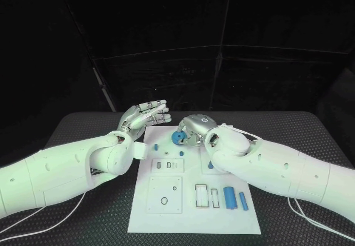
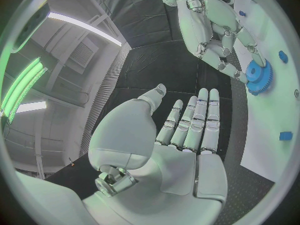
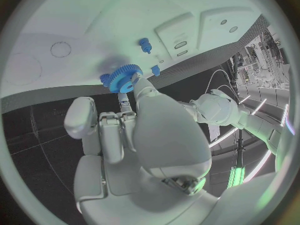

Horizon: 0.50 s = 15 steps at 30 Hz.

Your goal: Assemble the parts on the task board

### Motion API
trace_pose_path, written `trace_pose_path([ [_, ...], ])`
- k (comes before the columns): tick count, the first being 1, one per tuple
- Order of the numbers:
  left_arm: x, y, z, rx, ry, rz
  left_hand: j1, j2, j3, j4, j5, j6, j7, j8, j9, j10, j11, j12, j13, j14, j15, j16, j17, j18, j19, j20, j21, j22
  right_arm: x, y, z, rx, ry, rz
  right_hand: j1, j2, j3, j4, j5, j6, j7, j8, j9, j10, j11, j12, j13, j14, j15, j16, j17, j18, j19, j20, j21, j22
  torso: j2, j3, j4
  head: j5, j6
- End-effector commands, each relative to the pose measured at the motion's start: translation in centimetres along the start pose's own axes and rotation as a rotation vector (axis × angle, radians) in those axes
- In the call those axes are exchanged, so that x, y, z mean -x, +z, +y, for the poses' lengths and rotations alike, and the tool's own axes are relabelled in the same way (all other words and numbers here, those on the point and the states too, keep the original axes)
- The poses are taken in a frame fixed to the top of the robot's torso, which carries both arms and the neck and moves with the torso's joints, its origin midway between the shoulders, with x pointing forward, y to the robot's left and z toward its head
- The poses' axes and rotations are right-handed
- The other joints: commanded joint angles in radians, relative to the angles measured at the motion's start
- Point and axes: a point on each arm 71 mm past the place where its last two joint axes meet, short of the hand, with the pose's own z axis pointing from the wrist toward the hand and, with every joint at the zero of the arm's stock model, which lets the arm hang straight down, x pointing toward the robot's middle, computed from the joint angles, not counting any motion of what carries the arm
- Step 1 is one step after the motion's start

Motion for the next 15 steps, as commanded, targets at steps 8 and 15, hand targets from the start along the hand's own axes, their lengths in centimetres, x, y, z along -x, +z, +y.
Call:
trace_pose_path([
  [8,-0.21,0.04,-0.18,-0.010,-0.003,0.008,0.010,0.000,0.000,-0.006,0.004,-0.003,0.094,0.000,0.000,0.002,-0.001,-0.002,0.000,0.007,0.003,-0.002,-0.002,0.020,0.011,0.000,0.007,-0.002,-0.50,0.87,0.52,0.028,-0.081,0.004,-0.021,-0.003,0.008,0.000,-0.001,0.052,-0.032,-0.016,-0.003,0.025,-0.004,0.000,0.133,0.103,-0.004,0.006,0.244,-0.017,0.005,-0.003,0.002,0.000,0.000,0.0016,-0.0016,0.004,-0.004],
  [15,-0.22,0.05,-0.17,-0.010,-0.003,0.008,0.010,0.000,0.000,-0.006,0.004,-0.003,0.094,0.000,0.000,0.002,-0.001,-0.002,0.000,0.007,0.003,-0.002,-0.002,0.020,0.011,0.000,0.007,-0.002,-0.79,1.26,0.71,0.027,-0.089,0.019,-0.043,-0.020,0.010,0.002,-0.012,0.030,-0.021,-0.046,-0.006,0.014,0.005,-0.011,0.119,0.103,0.004,0.006,0.244,-0.018,0.003,0.003,0.001,-0.002,-0.001,0.0019,-0.0022,0.004,-0.005],
])
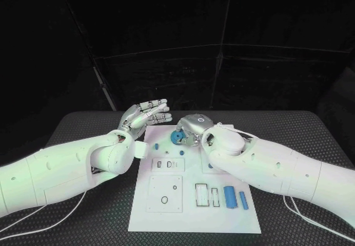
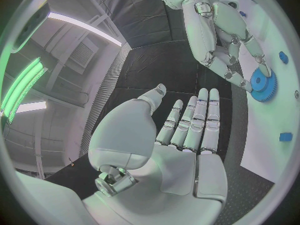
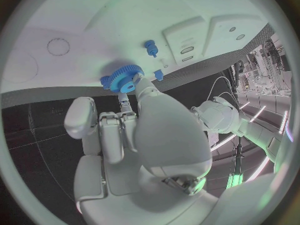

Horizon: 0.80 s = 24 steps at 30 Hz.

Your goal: Assemble the parts on the task board

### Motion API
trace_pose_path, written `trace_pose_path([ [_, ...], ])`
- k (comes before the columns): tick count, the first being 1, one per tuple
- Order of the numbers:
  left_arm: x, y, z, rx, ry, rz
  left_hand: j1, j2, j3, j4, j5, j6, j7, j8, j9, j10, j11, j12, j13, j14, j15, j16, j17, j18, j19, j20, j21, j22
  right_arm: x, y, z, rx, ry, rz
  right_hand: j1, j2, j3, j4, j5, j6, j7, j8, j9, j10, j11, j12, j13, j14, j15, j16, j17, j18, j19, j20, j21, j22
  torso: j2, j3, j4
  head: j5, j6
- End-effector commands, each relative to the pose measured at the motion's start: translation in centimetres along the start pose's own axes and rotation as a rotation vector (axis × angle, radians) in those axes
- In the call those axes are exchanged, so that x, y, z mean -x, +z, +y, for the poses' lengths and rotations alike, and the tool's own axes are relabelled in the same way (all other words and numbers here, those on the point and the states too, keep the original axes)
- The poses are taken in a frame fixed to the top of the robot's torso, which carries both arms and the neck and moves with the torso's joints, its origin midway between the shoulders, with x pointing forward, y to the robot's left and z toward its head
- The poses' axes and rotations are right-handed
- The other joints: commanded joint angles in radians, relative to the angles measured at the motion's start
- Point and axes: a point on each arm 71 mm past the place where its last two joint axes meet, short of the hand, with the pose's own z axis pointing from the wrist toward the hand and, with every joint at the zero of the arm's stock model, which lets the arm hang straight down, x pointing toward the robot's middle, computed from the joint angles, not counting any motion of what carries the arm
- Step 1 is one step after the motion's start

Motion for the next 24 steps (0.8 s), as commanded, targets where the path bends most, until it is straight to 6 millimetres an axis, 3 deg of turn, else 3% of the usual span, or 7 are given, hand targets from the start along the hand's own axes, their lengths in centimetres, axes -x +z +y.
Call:
trace_pose_path([
  [1,-0.18,0.06,-0.16,-0.009,-0.002,0.007,0.010,0.000,0.000,-0.006,0.004,-0.003,0.094,0.000,0.000,0.002,-0.001,-0.002,0.000,0.007,0.003,-0.002,-0.001,0.020,0.007,-0.003,0.007,-0.002,-0.05,0.19,0.26,0.016,-0.028,0.014,-0.019,-0.004,0.002,0.002,-0.010,0.011,-0.016,-0.014,-0.001,0.012,0.007,-0.008,0.117,0.103,0.005,0.006,0.244,-0.018,0.003,0.004,0.000,-0.002,-0.001,0.0002,-0.0012,0.000,-0.001],
  [16,-0.20,0.07,-0.14,-0.007,-0.003,0.008,0.010,0.000,0.000,-0.006,0.004,-0.003,0.094,0.000,0.000,0.002,-0.001,-0.002,0.000,0.007,0.003,-0.002,-0.001,0.020,0.007,-0.003,0.007,-0.002,-0.39,0.51,0.06,0.000,-0.046,0.038,-0.067,-0.045,-0.004,0.015,-0.066,-0.084,0.015,-0.096,0.000,-0.026,0.035,-0.043,0.072,0.103,0.031,0.005,0.242,-0.016,-0.004,0.028,-0.004,-0.010,-0.001,0.0008,-0.0016,0.000,-0.001],
  [20,-0.21,0.07,-0.14,-0.006,-0.003,0.008,0.010,0.000,0.000,-0.006,0.004,-0.003,0.094,0.000,0.000,0.002,-0.001,-0.002,0.000,0.007,0.003,-0.002,-0.001,0.020,0.007,-0.003,0.007,-0.002,-0.50,0.54,0.05,0.000,-0.048,0.051,-0.093,-0.062,-0.002,0.041,-0.091,-0.093,0.020,-0.106,0.003,-0.030,0.041,-0.047,0.067,0.103,0.037,0.006,0.242,-0.015,-0.005,0.035,-0.004,-0.011,-0.001,0.0009,-0.0015,0.000,-0.002],
  [24,-0.20,0.07,-0.14,-0.006,-0.003,0.008,0.010,0.000,0.000,-0.006,0.004,-0.003,0.094,0.000,0.000,0.002,-0.001,-0.002,0.000,0.007,0.003,-0.002,-0.001,0.020,0.007,-0.003,0.007,-0.002,-0.63,0.55,-0.04,-0.005,-0.044,0.068,-0.117,-0.061,0.005,0.070,-0.091,-0.085,0.020,-0.106,0.005,-0.029,0.042,-0.046,0.069,0.103,0.038,0.006,0.244,-0.015,-0.005,0.037,-0.004,-0.011,-0.001,0.0007,-0.0014,0.000,-0.002],
])
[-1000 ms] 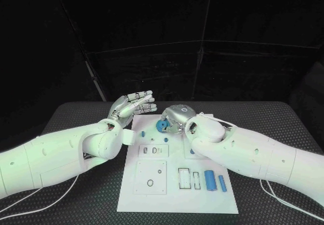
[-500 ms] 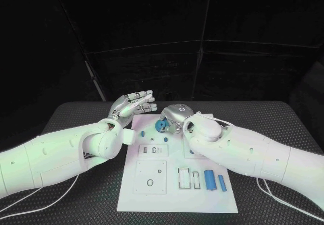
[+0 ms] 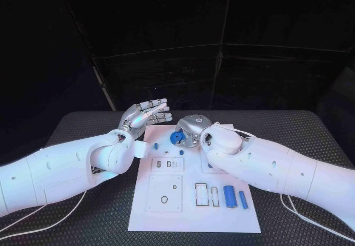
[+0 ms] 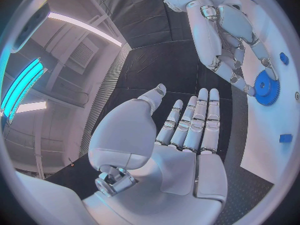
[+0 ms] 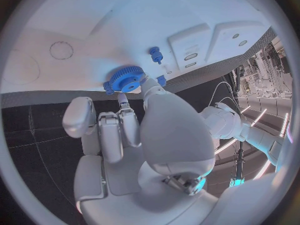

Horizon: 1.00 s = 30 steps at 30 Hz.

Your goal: Assemble the parts on the task board

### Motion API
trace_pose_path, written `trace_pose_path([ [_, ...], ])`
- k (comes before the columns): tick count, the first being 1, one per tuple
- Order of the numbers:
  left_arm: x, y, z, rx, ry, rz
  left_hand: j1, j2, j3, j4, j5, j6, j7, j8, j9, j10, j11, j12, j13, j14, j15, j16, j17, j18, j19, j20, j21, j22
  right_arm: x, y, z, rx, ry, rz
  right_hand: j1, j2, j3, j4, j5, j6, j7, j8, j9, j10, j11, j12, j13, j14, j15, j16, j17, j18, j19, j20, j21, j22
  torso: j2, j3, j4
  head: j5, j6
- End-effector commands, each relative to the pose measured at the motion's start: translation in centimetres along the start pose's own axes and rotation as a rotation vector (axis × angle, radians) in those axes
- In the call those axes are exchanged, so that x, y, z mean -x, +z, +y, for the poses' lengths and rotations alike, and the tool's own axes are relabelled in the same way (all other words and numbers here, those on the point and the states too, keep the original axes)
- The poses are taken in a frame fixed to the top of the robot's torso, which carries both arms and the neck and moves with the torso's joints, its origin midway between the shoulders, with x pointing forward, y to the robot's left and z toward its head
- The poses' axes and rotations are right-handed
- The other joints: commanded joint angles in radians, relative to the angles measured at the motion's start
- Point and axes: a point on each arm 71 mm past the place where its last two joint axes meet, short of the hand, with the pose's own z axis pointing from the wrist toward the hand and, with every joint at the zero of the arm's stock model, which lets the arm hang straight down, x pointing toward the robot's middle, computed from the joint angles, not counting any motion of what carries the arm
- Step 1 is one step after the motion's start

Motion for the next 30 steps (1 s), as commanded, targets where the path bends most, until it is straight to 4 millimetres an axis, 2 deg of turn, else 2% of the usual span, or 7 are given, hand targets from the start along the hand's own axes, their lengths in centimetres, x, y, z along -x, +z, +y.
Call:
trace_pose_path([
  [1,-0.1,0.0,-0.1,-0.007,-0.002,0.007,0.010,0.000,0.000,-0.006,0.004,-0.003,0.094,0.000,0.000,0.002,-0.001,-0.002,0.000,0.007,0.003,-0.002,-0.001,0.020,0.007,-0.003,0.007,-0.002,-0.1,0.1,0.0,0.001,-0.007,0.033,-0.037,0.010,0.004,0.031,0.002,0.005,0.001,-0.005,0.002,-0.002,0.008,-0.002,0.069,0.100,0.009,0.006,0.244,-0.015,-0.001,0.005,-0.003,-0.001,0.000,0.0000,0.0001,0.000,0.000],
  [4,-0.1,0.1,-0.1,-0.005,-0.002,0.006,0.011,0.000,0.000,-0.007,0.004,-0.005,0.094,-0.001,-0.001,0.002,-0.001,-0.002,0.000,0.007,0.003,-0.002,-0.002,0.020,0.007,-0.003,0.007,-0.002,-0.3,0.0,-0.1,-0.006,-0.003,0.048,-0.069,0.019,0.006,0.057,0.003,0.009,0.001,-0.006,0.003,-0.002,0.008,-0.001,0.071,0.101,0.009,0.007,0.248,-0.015,-0.001,0.006,-0.003,-0.001,0.000,0.0003,0.0005,0.000,0.001],
  [7,-0.1,0.1,-0.1,-0.003,-0.002,0.006,0.011,0.000,0.000,-0.007,0.004,-0.005,0.094,-0.001,-0.001,0.002,-0.001,-0.002,0.000,0.007,0.003,-0.002,-0.002,0.020,0.007,-0.003,0.007,-0.002,-0.4,0.0,-0.2,-0.015,0.005,0.063,-0.129,0.043,0.004,0.061,0.011,0.011,0.002,-0.008,0.003,-0.001,0.008,0.001,0.073,0.101,0.010,0.008,0.251,-0.015,-0.001,0.006,-0.002,0.001,0.000,0.0003,-0.0004,-0.001,0.001],
  [9,-0.1,0.1,-0.1,-0.002,-0.002,0.006,0.011,0.000,0.000,-0.007,0.004,-0.005,0.094,-0.001,-0.001,0.002,-0.001,-0.002,0.000,0.007,0.003,-0.002,-0.002,0.020,0.007,-0.003,0.007,-0.002,-0.4,0.0,-0.3,-0.019,0.009,0.069,-0.153,0.051,0.000,0.061,0.018,0.014,0.001,-0.008,0.003,0.001,0.008,0.003,0.077,0.102,0.010,0.009,0.252,-0.016,0.000,0.006,-0.001,0.002,0.000,0.0004,-0.0003,0.000,0.000],
  [12,-0.1,0.0,-0.1,-0.002,-0.001,0.006,0.011,0.000,0.000,-0.007,0.004,-0.005,0.094,-0.001,-0.001,0.002,-0.001,-0.002,0.000,0.007,0.003,-0.002,-0.002,0.020,0.007,-0.003,0.007,-0.002,-0.5,-0.1,-0.5,-0.027,0.017,0.074,-0.192,0.061,-0.020,0.058,0.089,0.020,-0.001,-0.007,0.004,0.004,0.007,0.006,0.081,0.102,0.008,0.009,0.254,-0.016,0.001,0.005,0.000,0.003,0.000,0.0000,-0.0003,0.000,-0.001],
  [18,-0.1,0.0,-0.1,-0.001,-0.001,0.005,0.011,0.000,0.000,-0.007,0.004,-0.007,0.094,-0.001,-0.001,0.002,-0.001,-0.003,0.000,0.007,0.003,-0.003,-0.002,0.020,0.008,-0.003,0.007,-0.002,-0.2,-0.3,-1.0,-0.048,0.030,0.045,-0.203,0.070,-0.031,0.059,0.106,0.021,-0.001,-0.008,0.004,0.006,0.006,0.008,0.084,0.103,0.008,0.010,0.257,-0.017,0.003,0.005,0.002,0.006,0.000,0.0007,-0.0001,0.000,-0.001],
  [30,-0.1,0.0,-0.1,0.000,0.000,0.003,0.011,0.000,0.000,-0.007,0.004,-0.007,0.094,-0.001,-0.001,0.002,-0.001,-0.003,0.000,0.007,0.003,-0.003,-0.002,0.020,0.008,-0.003,0.007,-0.002,0.8,-1.4,-1.8,-0.041,0.064,-0.067,-0.185,0.065,-0.040,0.049,0.096,0.021,-0.001,-0.010,0.003,0.007,0.006,0.008,0.085,0.103,0.008,0.010,0.257,-0.016,0.002,0.005,0.002,0.004,-0.002,0.0012,-0.0019,-0.001,0.001],
])
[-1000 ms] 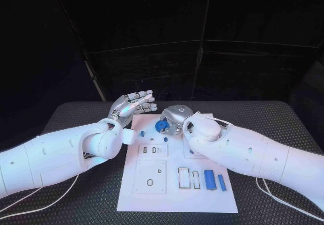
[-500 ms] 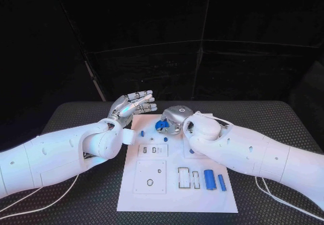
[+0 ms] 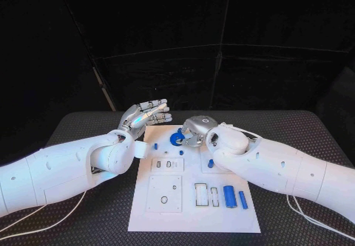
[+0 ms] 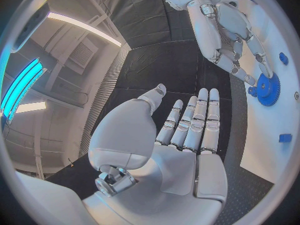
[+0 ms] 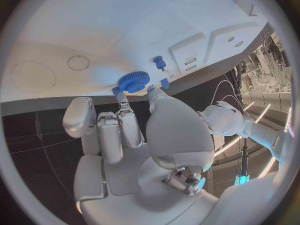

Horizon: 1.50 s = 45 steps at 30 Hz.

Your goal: Assemble the parts on the task board

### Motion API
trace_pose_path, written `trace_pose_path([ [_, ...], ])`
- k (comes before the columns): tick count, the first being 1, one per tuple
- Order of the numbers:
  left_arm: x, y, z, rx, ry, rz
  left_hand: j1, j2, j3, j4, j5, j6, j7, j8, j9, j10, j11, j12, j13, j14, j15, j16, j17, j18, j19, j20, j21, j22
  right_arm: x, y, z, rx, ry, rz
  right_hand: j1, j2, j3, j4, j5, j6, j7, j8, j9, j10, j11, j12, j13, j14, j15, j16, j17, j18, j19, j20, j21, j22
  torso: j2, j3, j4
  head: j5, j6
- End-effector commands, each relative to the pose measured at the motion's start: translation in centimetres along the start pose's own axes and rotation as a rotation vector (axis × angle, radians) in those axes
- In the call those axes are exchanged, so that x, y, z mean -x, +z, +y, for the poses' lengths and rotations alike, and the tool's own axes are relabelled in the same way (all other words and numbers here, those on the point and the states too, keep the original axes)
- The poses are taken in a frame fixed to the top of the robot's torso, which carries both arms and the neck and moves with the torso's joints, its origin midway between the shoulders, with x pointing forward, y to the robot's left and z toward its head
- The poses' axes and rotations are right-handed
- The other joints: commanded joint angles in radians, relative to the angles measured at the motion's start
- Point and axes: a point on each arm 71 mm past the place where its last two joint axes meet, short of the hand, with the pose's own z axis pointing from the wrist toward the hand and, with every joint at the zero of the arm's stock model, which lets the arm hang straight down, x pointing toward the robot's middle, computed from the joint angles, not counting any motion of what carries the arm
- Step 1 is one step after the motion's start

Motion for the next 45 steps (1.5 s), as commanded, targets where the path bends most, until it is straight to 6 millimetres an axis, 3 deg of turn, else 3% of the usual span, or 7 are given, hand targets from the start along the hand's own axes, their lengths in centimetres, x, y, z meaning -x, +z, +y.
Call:
trace_pose_path([
  [1,-0.1,0.0,-0.2,-0.006,-0.001,0.005,0.011,0.000,0.000,-0.007,0.004,-0.007,0.094,-0.001,-0.001,0.002,-0.001,-0.003,0.000,0.007,0.003,-0.003,-0.001,0.020,0.005,0.000,0.007,-0.001,0.9,-0.5,-0.2,0.007,0.040,-0.101,0.013,-0.004,-0.007,-0.002,0.000,-0.002,-0.006,-0.002,-0.001,0.004,0.003,0.005,0.086,0.106,0.004,0.003,0.257,-0.016,0.002,0.005,0.002,-0.001,0.000,0.0000,-0.0005,-0.001,0.000],
  [10,0.1,-0.1,-0.2,-0.008,-0.001,0.004,0.012,0.000,0.000,-0.008,0.004,-0.009,0.094,-0.002,-0.001,0.001,0.000,-0.003,0.000,0.007,0.003,-0.004,-0.002,0.020,0.005,0.000,0.006,-0.002,2.6,-4.4,-3.9,-0.001,0.213,-0.193,0.082,-0.014,-0.009,-0.030,0.026,0.011,-0.010,0.001,0.000,0.006,-0.002,0.004,0.087,0.103,0.001,-0.002,0.242,-0.014,-0.003,0.002,-0.003,-0.011,-0.003,0.0004,-0.0058,-0.002,0.004],
  [15,0.2,-0.2,-0.3,-0.010,-0.001,0.004,0.012,0.000,0.000,-0.008,0.004,-0.006,0.094,-0.002,-0.001,0.000,0.000,-0.004,0.000,0.007,0.003,-0.004,-0.002,0.020,0.005,0.000,0.006,-0.002,2.6,-7.5,-9.2,-0.032,0.355,-0.124,0.167,-0.084,-0.037,-0.087,0.023,-0.013,-0.016,-0.014,-0.005,0.008,-0.006,0.007,0.092,0.100,-0.003,-0.005,0.232,-0.013,-0.011,-0.001,-0.009,-0.022,-0.009,0.0019,-0.0155,-0.002,0.006],
  [21,0.2,-0.1,-0.2,-0.011,-0.001,0.005,0.012,0.000,0.000,-0.008,0.004,-0.006,0.094,-0.002,-0.001,0.000,0.000,-0.004,0.000,0.007,0.003,-0.004,-0.002,0.020,0.005,0.000,0.006,-0.002,2.7,-9.8,-14.1,-0.080,0.451,-0.105,0.231,-0.076,-0.044,-0.123,0.039,0.000,-0.023,-0.007,-0.001,0.008,-0.014,0.005,0.093,0.098,-0.010,-0.008,0.223,-0.012,-0.016,-0.007,-0.012,-0.027,-0.014,0.0073,-0.0227,-0.007,0.008],
  [26,0.2,0.0,-0.1,-0.010,-0.004,0.010,0.012,0.000,0.000,-0.008,0.004,-0.006,0.094,-0.002,-0.001,0.000,0.000,-0.004,0.000,0.007,0.003,-0.004,-0.002,0.020,0.005,0.000,0.006,-0.002,2.6,-10.6,-16.6,-0.111,0.485,-0.104,0.254,-0.071,-0.048,-0.139,0.052,-0.010,-0.022,-0.012,-0.003,0.004,-0.014,0.001,0.088,0.098,-0.010,-0.009,0.221,-0.011,-0.018,-0.008,-0.013,-0.031,-0.012,0.0086,-0.0199,-0.018,0.011],
  [30,0.1,0.0,-0.1,-0.010,-0.006,0.012,0.012,0.000,0.000,-0.008,0.004,-0.004,0.094,-0.001,-0.001,0.000,0.000,-0.004,0.000,0.007,0.004,-0.004,-0.002,0.020,0.005,0.000,0.006,-0.002,2.3,-10.7,-17.7,-0.127,0.481,-0.095,0.263,-0.068,-0.048,-0.145,0.053,-0.014,-0.024,-0.014,-0.004,0.003,-0.015,-0.001,0.087,0.098,-0.011,-0.009,0.222,-0.011,-0.019,-0.009,-0.014,-0.032,-0.012,0.0048,-0.0189,-0.020,0.011],
  [45,0.1,0.1,0.1,-0.008,-0.006,0.012,0.012,0.000,0.000,-0.008,0.004,-0.004,0.094,-0.001,-0.001,0.000,0.000,-0.004,0.000,0.007,0.004,-0.004,-0.002,0.020,0.005,0.000,0.006,-0.002,0.7,-9.9,-18.2,-0.122,0.457,-0.034,0.287,-0.042,-0.048,-0.170,0.050,0.037,-0.037,0.008,0.005,0.008,-0.026,0.002,0.093,0.099,-0.021,-0.008,0.226,-0.011,-0.018,-0.017,-0.014,-0.031,-0.011,0.0027,-0.0187,-0.013,0.007],
])
